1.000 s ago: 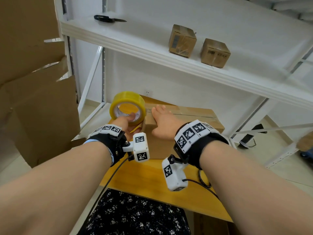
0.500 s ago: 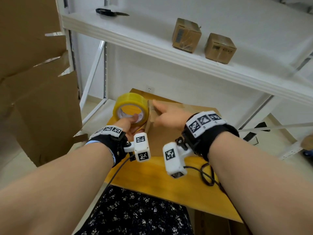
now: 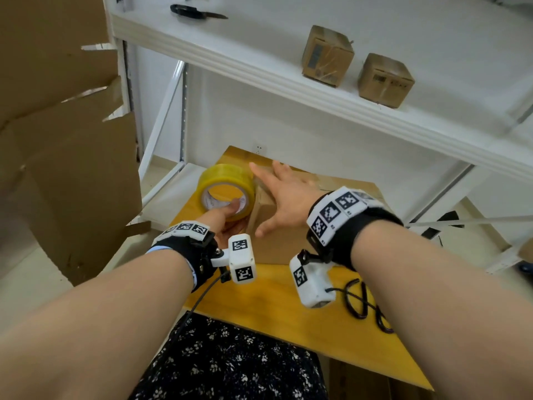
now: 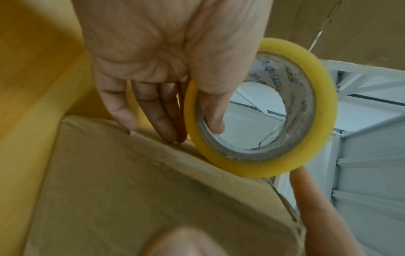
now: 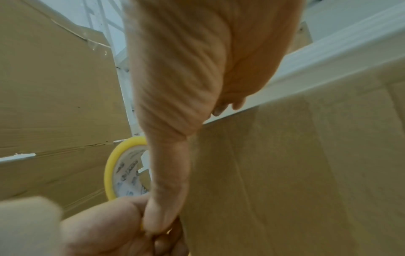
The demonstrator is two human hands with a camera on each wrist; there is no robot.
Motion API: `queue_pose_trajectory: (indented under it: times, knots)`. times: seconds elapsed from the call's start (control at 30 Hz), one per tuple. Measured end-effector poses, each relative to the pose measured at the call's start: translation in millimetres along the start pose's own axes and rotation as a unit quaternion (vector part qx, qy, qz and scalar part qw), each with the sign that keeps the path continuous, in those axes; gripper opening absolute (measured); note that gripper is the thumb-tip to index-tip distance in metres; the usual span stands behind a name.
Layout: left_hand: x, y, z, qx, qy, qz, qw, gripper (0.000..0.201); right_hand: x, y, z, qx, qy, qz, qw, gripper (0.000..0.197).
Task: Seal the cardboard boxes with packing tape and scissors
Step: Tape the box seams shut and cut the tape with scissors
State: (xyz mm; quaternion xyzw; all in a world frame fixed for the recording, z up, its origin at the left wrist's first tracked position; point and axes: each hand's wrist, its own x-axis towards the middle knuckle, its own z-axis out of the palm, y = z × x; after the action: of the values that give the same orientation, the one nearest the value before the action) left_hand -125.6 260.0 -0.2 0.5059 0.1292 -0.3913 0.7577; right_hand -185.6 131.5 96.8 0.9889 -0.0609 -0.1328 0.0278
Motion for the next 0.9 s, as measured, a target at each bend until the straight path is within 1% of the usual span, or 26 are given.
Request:
queue_pose_trajectory:
  times: [0.07,0.13,0.2,0.3,0.37,0.4,0.47,0.5,0.53,0.6,0.63,0.67,0.73,0.77,0.83,0.87,0.9]
  knots:
    - [1.3,-0.3,-3.6,0.020,-0.001,-0.005,1.000,0.025,10.4,4.0,-6.3,-0.041,-0.013,0.005,0.999,0.142]
    - [1.9,2.1,-5.2,0.044,-0.002,-0.005,0.999,0.028,18.8,6.5,-8.8,-0.046,-0.026,0.014,0.999,0.146]
    - [2.5,5.5,-5.7,0.054,0.001,-0.001,0.999,0.033,23.9,8.5,-4.6,-0.036,-0.014,0.025,0.999,0.143]
    - [7.2,5.7,-7.8,0.055,0.024,0.010,0.998,0.044,26.5,10.9,-0.9,-0.020,0.023,0.016,0.999,0.138]
    - [8.8,3.5,-8.7,0.037,0.046,0.023,0.998,0.056,25.4,12.6,-6.1,0.013,0.037,0.005,0.999,0.135]
    - [8.7,3.3,-8.4,0.033,0.048,0.033,0.998,0.064,23.5,12.9,-10.1,0.034,0.044,-0.001,0.998,0.131]
    - [3.9,6.8,-4.6,0.031,0.024,0.042,0.998,0.084,20.8,12.6,-17.5,0.078,0.068,-0.012,0.995,0.123]
    - [0.2,11.4,-2.0,0.031,0.005,0.049,0.998,0.092,19.3,11.8,-21.0,0.099,0.083,-0.019,0.991,0.119]
    - [-2.2,18.2,0.9,0.038,-0.008,0.058,0.998,0.095,18.2,11.7,-24.9,0.119,0.101,-0.026,0.987,0.115]
    - [-9.9,38.8,7.8,0.077,-0.007,0.083,0.994,0.094,16.2,14.4,-32.9,0.162,0.144,-0.036,0.976,0.111]
    - [-18.2,51.8,13.0,0.104,0.002,0.099,0.990,0.089,14.6,16.6,-36.9,0.189,0.168,-0.039,0.967,0.110]
    - [-29.0,66.0,19.0,0.133,0.004,0.123,0.983,0.077,12.7,19.3,-40.7,0.221,0.193,-0.042,0.955,0.108]
    - [-49.6,94.1,31.5,0.175,0.004,0.171,0.970,0.040,8.1,23.0,-48.0,0.294,0.241,-0.047,0.924,0.107]
    - [-65.4,107.2,41.6,0.193,0.016,0.190,0.962,0.032,6.3,24.0,-51.5,0.327,0.261,-0.050,0.907,0.106]
    - [-90.2,131.7,64.0,0.247,0.037,0.237,0.939,0.030,3.2,26.1,-57.4,0.376,0.287,-0.049,0.880,0.106]
    - [-93.6,142.1,72.9,0.273,0.043,0.248,0.928,0.034,0.8,27.5,-60.5,0.400,0.292,-0.046,0.868,0.105]
    - [-98.3,150.1,81.6,0.290,0.050,0.259,0.920,0.048,-2.8,29.5,-63.5,0.427,0.295,-0.045,0.854,0.105]
